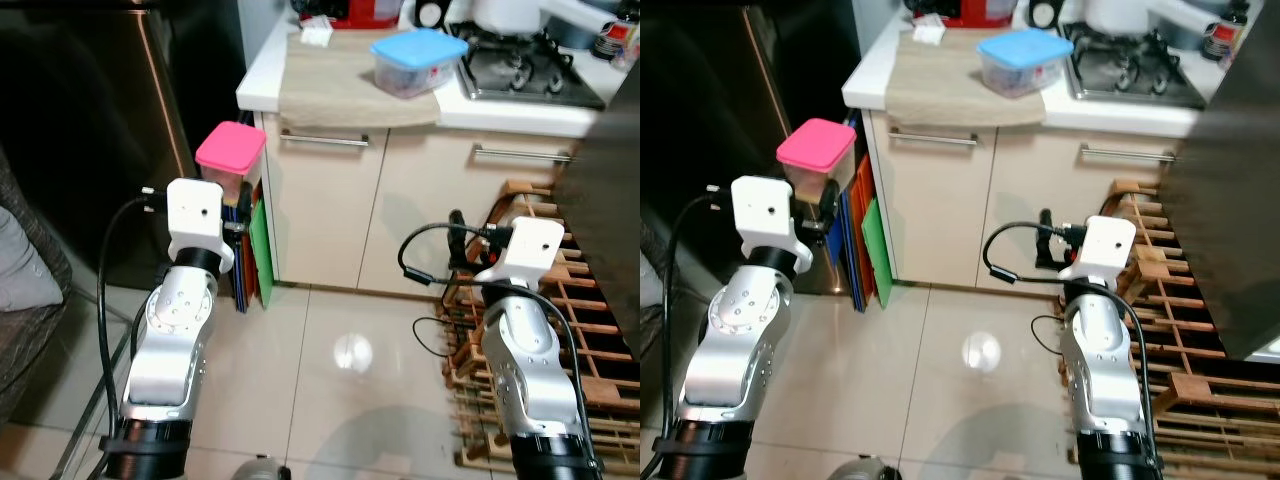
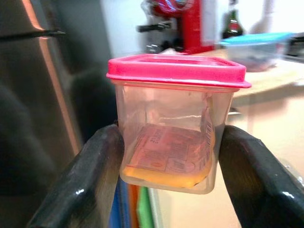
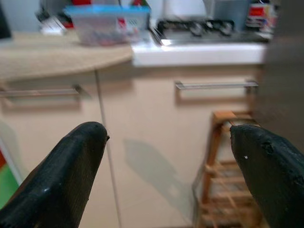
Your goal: Restocking fridge
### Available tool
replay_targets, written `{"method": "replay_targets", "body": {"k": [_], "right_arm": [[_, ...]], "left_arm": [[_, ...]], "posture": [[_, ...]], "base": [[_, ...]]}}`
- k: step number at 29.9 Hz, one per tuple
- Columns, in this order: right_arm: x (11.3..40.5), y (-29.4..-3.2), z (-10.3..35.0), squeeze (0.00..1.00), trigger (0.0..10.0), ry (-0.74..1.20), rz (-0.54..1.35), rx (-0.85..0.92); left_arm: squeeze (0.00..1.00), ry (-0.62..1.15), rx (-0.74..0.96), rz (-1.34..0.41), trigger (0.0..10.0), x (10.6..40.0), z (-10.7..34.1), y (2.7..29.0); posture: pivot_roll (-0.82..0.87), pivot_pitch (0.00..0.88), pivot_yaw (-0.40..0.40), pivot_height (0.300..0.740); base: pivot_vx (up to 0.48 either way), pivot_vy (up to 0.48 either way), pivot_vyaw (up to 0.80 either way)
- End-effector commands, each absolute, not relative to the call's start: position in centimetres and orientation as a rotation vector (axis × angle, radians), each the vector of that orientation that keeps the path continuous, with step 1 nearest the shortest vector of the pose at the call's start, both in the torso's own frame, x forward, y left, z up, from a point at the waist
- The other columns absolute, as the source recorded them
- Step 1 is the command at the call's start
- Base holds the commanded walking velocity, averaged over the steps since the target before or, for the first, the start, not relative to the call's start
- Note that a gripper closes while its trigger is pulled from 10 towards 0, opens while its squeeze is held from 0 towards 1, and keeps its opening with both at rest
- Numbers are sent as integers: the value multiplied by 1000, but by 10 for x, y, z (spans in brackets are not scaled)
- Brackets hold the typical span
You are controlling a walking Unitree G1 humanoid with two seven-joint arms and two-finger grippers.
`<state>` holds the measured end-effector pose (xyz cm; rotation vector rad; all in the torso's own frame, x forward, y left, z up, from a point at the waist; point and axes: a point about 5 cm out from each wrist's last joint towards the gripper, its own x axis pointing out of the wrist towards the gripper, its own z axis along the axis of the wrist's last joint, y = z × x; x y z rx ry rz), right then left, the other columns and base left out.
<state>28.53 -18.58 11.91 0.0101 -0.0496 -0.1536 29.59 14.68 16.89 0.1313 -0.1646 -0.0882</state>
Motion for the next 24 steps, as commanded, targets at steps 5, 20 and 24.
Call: {"method": "replay_targets", "body": {"k": [5, 20, 24], "right_arm": [[286, -174, 130, 0, 10000, -84, -125, 15], [295, -180, 140, 0, 10000, -98, -87, -20], [292, -177, 138, 0, 10000, -91, -65, -12]], "left_arm": [[0, -169, 72, -114, 10000, 295, 169, 146], [0, -190, 48, -102, 10000, 305, 168, 132], [0, -209, 33, -122, 10000, 304, 171, 130]], "posture": [[-52, 89, 47, 740], [-95, 81, 5, 740], [-99, 73, 4, 740]], "base": [[0, 0, 0], [-190, -168, 0], [0, 0, 0]]}}
